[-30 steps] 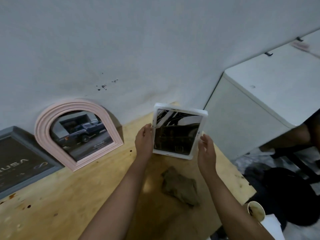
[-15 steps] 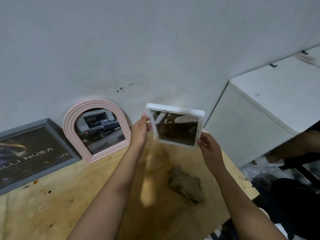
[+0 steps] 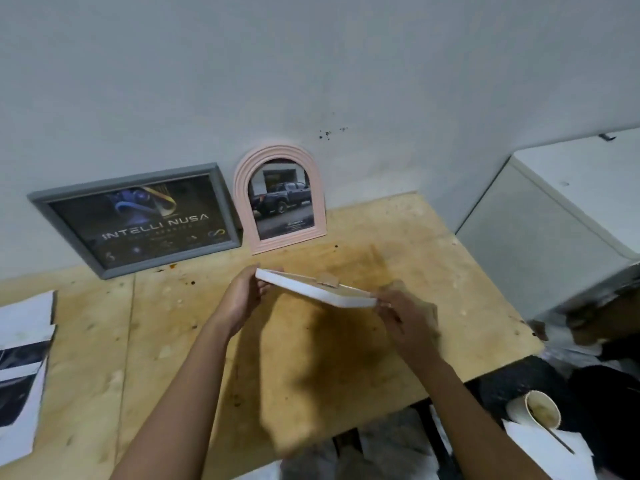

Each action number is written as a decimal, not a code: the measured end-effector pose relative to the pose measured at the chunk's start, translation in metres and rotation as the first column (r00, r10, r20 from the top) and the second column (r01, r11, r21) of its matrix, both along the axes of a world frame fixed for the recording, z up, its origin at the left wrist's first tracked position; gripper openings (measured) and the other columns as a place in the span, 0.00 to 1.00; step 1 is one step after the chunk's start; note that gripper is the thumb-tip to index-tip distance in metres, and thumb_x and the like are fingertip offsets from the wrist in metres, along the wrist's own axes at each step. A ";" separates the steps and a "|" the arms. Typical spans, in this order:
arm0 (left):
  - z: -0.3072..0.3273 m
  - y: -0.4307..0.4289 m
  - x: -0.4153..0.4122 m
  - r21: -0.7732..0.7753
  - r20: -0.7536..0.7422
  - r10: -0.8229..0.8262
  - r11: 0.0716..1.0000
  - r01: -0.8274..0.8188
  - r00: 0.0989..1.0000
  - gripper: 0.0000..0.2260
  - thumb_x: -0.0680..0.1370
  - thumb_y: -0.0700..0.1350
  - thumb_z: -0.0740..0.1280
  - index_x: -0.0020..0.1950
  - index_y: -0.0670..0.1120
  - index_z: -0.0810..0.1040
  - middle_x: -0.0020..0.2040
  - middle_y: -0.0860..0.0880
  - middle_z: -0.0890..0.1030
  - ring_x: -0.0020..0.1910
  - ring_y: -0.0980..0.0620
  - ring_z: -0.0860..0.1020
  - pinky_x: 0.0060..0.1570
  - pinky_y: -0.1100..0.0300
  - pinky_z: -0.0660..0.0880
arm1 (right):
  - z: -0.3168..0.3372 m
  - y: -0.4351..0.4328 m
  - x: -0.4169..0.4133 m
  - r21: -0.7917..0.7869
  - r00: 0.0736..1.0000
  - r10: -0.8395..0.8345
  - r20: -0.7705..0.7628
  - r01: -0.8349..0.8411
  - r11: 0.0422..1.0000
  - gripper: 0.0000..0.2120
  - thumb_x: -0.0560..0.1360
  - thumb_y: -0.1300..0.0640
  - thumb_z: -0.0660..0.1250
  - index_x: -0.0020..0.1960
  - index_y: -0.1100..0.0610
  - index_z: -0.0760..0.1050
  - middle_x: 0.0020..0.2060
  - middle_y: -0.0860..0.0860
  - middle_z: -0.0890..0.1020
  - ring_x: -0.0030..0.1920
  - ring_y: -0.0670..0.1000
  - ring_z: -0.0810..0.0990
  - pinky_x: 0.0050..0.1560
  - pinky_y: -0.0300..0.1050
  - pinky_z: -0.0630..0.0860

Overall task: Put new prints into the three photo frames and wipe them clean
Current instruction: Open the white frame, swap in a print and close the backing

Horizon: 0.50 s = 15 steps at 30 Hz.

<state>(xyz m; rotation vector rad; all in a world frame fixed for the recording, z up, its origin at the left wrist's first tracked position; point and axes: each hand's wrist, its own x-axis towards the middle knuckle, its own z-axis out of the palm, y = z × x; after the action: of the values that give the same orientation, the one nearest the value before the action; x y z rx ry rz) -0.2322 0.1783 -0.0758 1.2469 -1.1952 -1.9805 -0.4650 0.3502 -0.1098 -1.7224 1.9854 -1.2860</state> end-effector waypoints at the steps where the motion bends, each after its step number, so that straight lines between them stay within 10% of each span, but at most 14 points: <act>1: -0.007 0.009 0.013 0.004 0.025 0.012 1.000 -0.012 1.000 0.22 0.82 0.47 0.48 0.55 0.38 0.78 0.32 0.52 0.81 0.35 0.59 0.78 0.45 0.63 0.71 | -0.009 0.009 0.010 0.011 1.000 0.022 -0.011 -0.022 1.000 0.12 0.80 0.51 0.57 0.55 0.55 0.75 0.47 0.50 0.79 0.49 0.41 0.75 0.51 0.29 0.71; 4: -0.021 0.030 0.037 0.043 0.102 -0.004 0.999 0.000 0.995 0.21 0.83 0.46 0.48 0.51 0.41 0.81 0.49 0.46 0.82 0.50 0.51 0.78 0.57 0.58 0.70 | -0.033 0.036 0.030 0.049 0.998 0.032 -0.059 -0.029 0.998 0.13 0.79 0.53 0.58 0.56 0.57 0.77 0.52 0.49 0.79 0.55 0.42 0.73 0.58 0.29 0.68; 9: -0.038 0.046 0.052 0.026 0.173 -0.078 0.997 0.074 0.982 0.23 0.82 0.46 0.48 0.52 0.42 0.82 0.51 0.46 0.83 0.53 0.49 0.79 0.51 0.59 0.72 | -0.056 0.064 0.044 0.018 0.984 0.110 -0.142 -0.108 0.994 0.11 0.79 0.53 0.58 0.52 0.56 0.77 0.51 0.52 0.80 0.53 0.48 0.76 0.54 0.38 0.73; 15: -0.050 0.057 0.031 -0.120 0.343 -0.078 0.985 0.126 0.936 0.17 0.82 0.43 0.53 0.54 0.41 0.81 0.51 0.47 0.81 0.38 0.64 0.79 0.37 0.74 0.72 | -0.075 0.069 0.047 -0.020 0.913 0.048 -0.406 -0.061 0.998 0.15 0.77 0.53 0.60 0.44 0.60 0.82 0.45 0.55 0.83 0.49 0.50 0.75 0.46 0.42 0.73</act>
<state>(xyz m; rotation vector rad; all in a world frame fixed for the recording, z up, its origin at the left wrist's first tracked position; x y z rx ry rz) -0.2013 0.2355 -0.1262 1.5195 -1.5654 -1.7606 -0.4178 0.4188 -0.1844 -2.1907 2.1119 -1.0072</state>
